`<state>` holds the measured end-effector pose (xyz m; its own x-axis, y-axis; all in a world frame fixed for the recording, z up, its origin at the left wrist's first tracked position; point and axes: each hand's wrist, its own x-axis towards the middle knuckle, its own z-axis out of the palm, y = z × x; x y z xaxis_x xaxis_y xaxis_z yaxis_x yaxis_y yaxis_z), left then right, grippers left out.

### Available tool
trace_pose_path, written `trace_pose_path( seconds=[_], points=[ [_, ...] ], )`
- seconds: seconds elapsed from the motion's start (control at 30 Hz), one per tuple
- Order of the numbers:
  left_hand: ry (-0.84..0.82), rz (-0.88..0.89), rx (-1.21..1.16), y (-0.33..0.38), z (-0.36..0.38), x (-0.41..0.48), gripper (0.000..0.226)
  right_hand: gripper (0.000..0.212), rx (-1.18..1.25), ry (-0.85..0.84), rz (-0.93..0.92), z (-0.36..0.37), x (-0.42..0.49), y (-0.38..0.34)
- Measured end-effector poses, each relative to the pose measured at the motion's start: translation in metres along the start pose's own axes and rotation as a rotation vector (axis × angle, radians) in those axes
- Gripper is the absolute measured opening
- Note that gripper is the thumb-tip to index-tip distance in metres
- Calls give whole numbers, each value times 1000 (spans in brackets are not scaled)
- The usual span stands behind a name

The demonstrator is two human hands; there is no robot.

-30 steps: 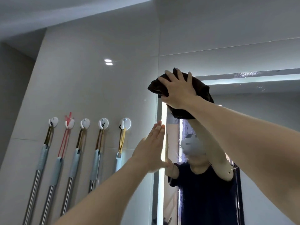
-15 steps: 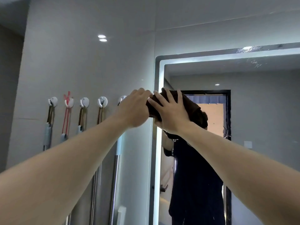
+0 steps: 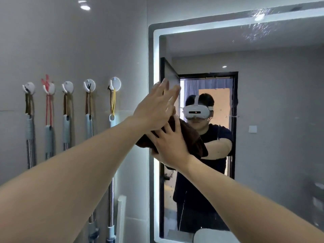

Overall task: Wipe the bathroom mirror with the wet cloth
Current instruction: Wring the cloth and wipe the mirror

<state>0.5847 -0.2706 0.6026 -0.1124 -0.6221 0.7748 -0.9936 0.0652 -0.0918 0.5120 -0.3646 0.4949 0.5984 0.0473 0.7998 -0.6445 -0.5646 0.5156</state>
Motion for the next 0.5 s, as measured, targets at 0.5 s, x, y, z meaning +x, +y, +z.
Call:
trace_pose_path(
  seconds=[0.5],
  points=[
    [93, 49, 28, 54, 5, 28, 44, 78, -74, -90, 58, -46, -53, 105]
  ],
)
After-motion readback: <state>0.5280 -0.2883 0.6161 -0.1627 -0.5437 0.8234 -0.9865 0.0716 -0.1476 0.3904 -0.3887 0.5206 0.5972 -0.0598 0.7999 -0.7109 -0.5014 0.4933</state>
